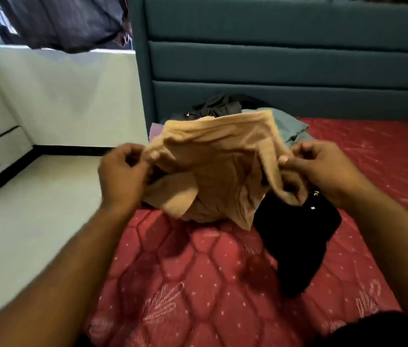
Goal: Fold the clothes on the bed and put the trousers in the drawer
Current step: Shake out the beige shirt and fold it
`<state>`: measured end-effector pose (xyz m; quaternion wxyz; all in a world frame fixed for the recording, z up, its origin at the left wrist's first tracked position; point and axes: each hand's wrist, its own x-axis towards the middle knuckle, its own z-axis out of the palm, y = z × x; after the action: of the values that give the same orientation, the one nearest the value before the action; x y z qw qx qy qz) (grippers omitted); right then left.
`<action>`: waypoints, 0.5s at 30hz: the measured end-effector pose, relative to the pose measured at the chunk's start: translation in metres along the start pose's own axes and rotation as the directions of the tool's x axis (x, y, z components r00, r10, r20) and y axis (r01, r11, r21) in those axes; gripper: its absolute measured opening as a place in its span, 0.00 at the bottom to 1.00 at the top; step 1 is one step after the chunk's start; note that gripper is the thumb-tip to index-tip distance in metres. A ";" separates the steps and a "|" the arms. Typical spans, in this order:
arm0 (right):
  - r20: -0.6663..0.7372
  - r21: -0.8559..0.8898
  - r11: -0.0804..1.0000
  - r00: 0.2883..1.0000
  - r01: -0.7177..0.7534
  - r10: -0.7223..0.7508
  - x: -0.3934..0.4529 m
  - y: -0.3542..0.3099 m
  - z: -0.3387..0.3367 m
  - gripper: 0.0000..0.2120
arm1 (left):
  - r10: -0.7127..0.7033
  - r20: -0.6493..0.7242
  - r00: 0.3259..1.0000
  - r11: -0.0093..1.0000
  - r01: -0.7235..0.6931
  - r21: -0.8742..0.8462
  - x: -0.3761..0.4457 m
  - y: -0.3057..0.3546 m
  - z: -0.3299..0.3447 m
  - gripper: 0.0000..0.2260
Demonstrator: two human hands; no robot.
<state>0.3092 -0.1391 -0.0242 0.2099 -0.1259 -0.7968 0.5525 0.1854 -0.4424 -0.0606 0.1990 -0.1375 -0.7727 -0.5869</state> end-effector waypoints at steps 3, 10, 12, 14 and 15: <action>0.203 -0.025 0.999 0.979 0.042 -0.036 -0.062 0.032 0.051 0.07 | -0.141 0.353 0.925 0.958 0.217 -0.186 -0.093 -0.015 0.029 0.08; 0.140 0.271 0.933 0.969 -0.237 0.205 -0.164 0.110 0.125 0.06 | -0.590 0.517 0.620 0.462 0.785 -0.414 -0.211 -0.037 0.045 0.05; 0.138 0.391 0.871 0.954 -0.299 0.265 -0.167 0.110 0.129 0.09 | -0.597 0.535 0.597 0.394 0.800 -0.452 -0.206 -0.038 0.044 0.06; 0.163 0.455 0.824 0.941 -0.337 0.295 -0.167 0.106 0.131 0.18 | -0.561 0.557 0.613 0.403 0.790 -0.463 -0.201 -0.037 0.044 0.09; 0.163 0.443 0.833 0.943 -0.332 0.289 -0.167 0.105 0.131 0.22 | -0.540 0.574 0.615 0.405 0.788 -0.463 -0.201 -0.037 0.043 0.11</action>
<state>0.3913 -0.2820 -0.1942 0.1054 -0.1746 -0.6188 0.7586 0.3399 -0.4067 -0.1964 -0.2555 0.0274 -0.5093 -0.8213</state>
